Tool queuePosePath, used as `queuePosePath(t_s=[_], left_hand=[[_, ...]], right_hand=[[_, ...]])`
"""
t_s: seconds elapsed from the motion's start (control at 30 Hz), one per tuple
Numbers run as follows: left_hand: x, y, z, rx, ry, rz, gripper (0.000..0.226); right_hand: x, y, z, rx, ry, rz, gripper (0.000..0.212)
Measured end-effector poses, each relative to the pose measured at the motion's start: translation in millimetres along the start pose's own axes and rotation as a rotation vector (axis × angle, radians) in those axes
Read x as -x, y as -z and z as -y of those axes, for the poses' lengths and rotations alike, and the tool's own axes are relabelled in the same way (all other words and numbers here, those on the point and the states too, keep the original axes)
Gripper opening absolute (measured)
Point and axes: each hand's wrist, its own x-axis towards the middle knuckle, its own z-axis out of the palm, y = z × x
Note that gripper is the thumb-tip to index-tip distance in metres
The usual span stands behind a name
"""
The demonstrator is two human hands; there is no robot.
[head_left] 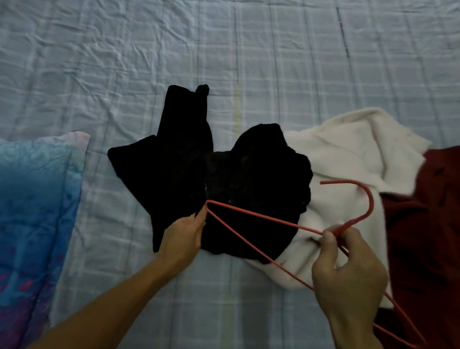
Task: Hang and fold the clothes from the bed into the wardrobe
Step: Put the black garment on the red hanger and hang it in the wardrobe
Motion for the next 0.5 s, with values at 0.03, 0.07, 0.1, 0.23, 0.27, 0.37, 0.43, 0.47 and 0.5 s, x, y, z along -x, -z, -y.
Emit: queuePosePath(t_s=[0.03,0.07,0.1,0.23,0.27,0.37,0.43,0.47,0.5], left_hand=[[19,-3,-1,0.015,-0.007,-0.001,0.05],[38,-6,-2,0.021,-0.008,0.012,0.051],[58,-11,-3,0.017,-0.02,0.029,0.051],[139,-31,-14,0.003,-0.075,0.093,0.044],[152,-33,-18,0.009,-0.075,0.128,0.045],[163,-33,-23,0.075,-0.011,0.194,0.045],[147,-26,-23,0.166,0.146,0.159,0.047],[136,-21,-22,0.212,0.24,0.125,0.048],[124,-16,-21,0.245,0.335,0.083,0.048]], right_hand=[[2,1,5,-0.012,0.012,0.005,0.012],[6,0,10,-0.026,0.02,0.017,0.013],[10,-2,16,-0.04,0.027,0.031,0.015],[31,-16,40,-0.082,0.049,0.076,0.016],[35,-19,43,-0.104,0.046,0.088,0.015],[47,-24,46,-0.143,0.029,0.113,0.011],[51,-25,45,-0.157,-0.001,0.126,0.009],[53,-26,44,-0.166,-0.017,0.13,0.009],[54,-27,44,-0.169,-0.029,0.131,0.009]])
